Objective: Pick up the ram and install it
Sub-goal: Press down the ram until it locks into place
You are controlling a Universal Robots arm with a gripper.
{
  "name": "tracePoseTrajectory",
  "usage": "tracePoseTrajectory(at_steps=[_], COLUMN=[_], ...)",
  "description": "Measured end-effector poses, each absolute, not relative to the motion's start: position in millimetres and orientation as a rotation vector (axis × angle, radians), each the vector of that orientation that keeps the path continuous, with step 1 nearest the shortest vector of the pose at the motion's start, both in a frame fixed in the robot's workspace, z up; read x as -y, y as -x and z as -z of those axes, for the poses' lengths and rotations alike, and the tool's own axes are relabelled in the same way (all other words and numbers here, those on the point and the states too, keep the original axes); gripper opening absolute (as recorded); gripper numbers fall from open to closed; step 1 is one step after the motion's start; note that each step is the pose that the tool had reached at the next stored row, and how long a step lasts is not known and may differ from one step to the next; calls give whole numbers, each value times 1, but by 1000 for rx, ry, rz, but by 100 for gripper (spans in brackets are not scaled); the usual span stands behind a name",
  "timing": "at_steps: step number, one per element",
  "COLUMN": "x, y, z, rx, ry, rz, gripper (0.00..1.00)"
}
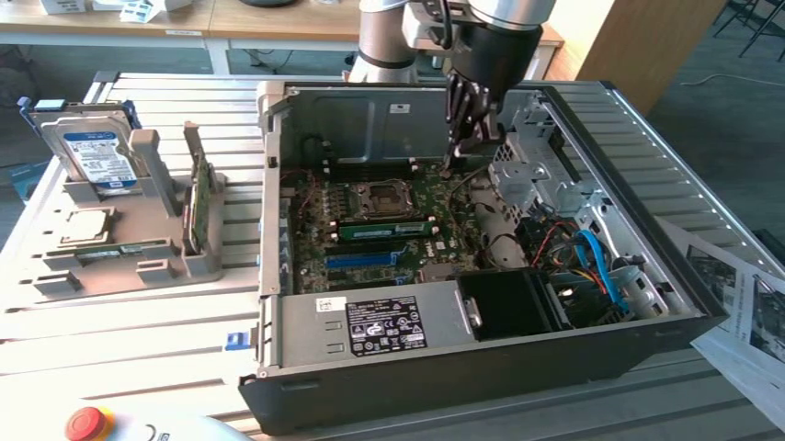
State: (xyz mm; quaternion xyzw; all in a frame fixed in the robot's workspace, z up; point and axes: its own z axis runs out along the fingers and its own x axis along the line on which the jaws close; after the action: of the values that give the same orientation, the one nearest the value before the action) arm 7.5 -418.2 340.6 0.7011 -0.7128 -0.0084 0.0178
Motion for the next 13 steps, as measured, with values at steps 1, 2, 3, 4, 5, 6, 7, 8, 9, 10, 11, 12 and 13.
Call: tracePoseTrajectory(at_steps=[1, 2, 3, 4, 5, 6, 7, 8, 9, 10, 11, 12, 13], x=[418, 418, 418, 418, 418, 418, 418, 418, 418, 418, 418, 418, 418], y=[-8, -8, -8, -8, -8, -8, -8, -8, -8, -8, -8, -8, -8], z=[-340, -339, -338, -337, -335, -334, -333, -331, -330, -328, -327, -325, -324], rx=[2214, 2214, 2214, 2214, 2214, 2214, 2214, 2214, 2214, 2214, 2214, 2214, 2214], ry=[-2178, -2178, -2178, -2178, -2178, -2178, -2178, -2178, -2178, -2178, -2178, -2178, -2178], rz=[26, 26, 26, 26, 26, 26, 26, 26, 26, 26, 26, 26, 26], gripper=[11, 11, 11, 11, 11, 11, 11, 11, 11, 11, 11, 11, 11])
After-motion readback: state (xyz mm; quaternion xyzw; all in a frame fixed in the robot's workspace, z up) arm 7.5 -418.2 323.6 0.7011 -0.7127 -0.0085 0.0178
